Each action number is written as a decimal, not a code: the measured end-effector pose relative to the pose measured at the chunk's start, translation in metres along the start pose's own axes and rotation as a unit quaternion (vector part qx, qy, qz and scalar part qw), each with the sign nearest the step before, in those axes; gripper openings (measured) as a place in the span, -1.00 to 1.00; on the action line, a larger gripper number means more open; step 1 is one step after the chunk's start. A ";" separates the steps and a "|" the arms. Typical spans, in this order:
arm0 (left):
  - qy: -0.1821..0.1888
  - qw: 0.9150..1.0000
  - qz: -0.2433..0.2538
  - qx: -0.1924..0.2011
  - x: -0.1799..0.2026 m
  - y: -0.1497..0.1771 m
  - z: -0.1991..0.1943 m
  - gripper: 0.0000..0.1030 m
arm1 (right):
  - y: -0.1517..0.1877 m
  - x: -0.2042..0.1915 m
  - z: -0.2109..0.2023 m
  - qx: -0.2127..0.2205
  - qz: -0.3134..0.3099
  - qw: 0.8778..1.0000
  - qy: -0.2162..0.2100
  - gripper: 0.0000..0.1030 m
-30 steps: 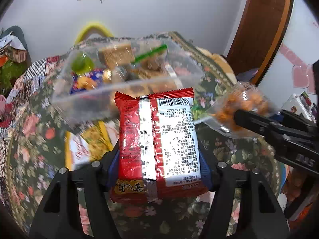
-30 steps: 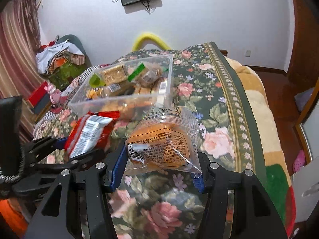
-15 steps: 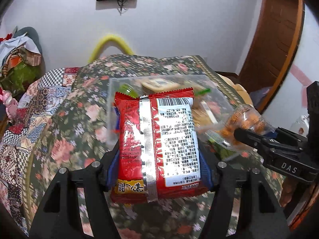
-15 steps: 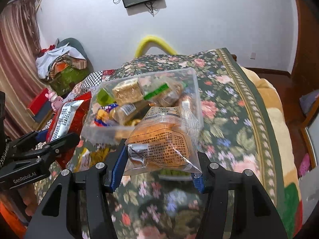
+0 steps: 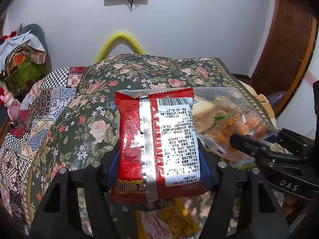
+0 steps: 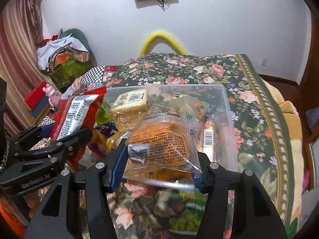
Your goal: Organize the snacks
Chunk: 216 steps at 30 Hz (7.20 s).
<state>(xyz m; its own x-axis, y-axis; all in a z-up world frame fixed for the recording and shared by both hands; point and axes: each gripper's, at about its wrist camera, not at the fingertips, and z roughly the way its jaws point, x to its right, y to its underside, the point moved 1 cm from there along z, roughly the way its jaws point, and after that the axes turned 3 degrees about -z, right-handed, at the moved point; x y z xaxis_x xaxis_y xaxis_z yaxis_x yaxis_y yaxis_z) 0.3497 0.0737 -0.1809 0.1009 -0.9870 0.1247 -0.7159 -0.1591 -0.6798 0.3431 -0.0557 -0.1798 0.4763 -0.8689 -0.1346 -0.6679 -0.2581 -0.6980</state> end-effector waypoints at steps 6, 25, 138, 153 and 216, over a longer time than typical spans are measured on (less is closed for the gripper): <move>0.004 1.000 -0.010 -0.007 -0.007 -0.002 0.016 0.28 | 0.001 0.003 0.006 -0.004 -0.004 1.000 0.006 0.04; 0.008 1.000 0.012 -0.001 0.001 0.010 -0.023 0.55 | 0.015 -0.003 -0.024 -0.006 -0.020 0.999 0.028 0.48; 0.035 0.998 0.053 0.021 0.065 -0.002 -0.028 -0.04 | 0.011 0.059 -0.019 0.020 0.037 0.998 0.036 0.25; 0.050 0.990 0.050 0.123 0.062 0.014 -0.163 0.11 | 0.014 0.024 -0.128 0.111 0.012 0.993 0.039 0.34; 0.031 0.963 0.019 0.266 0.060 0.110 -0.315 1.00 | 0.087 -0.067 -0.270 0.269 -0.049 0.959 0.079 1.00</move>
<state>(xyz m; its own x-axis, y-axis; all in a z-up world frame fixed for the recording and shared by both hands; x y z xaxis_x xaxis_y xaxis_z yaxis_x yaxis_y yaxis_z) 0.0598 0.0034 -0.0202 0.0281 -0.9918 0.1243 -0.2617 -0.1273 -0.9567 0.0983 -0.1338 -0.0418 0.4004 -0.9158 0.0298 -0.2131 -0.1247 -0.9691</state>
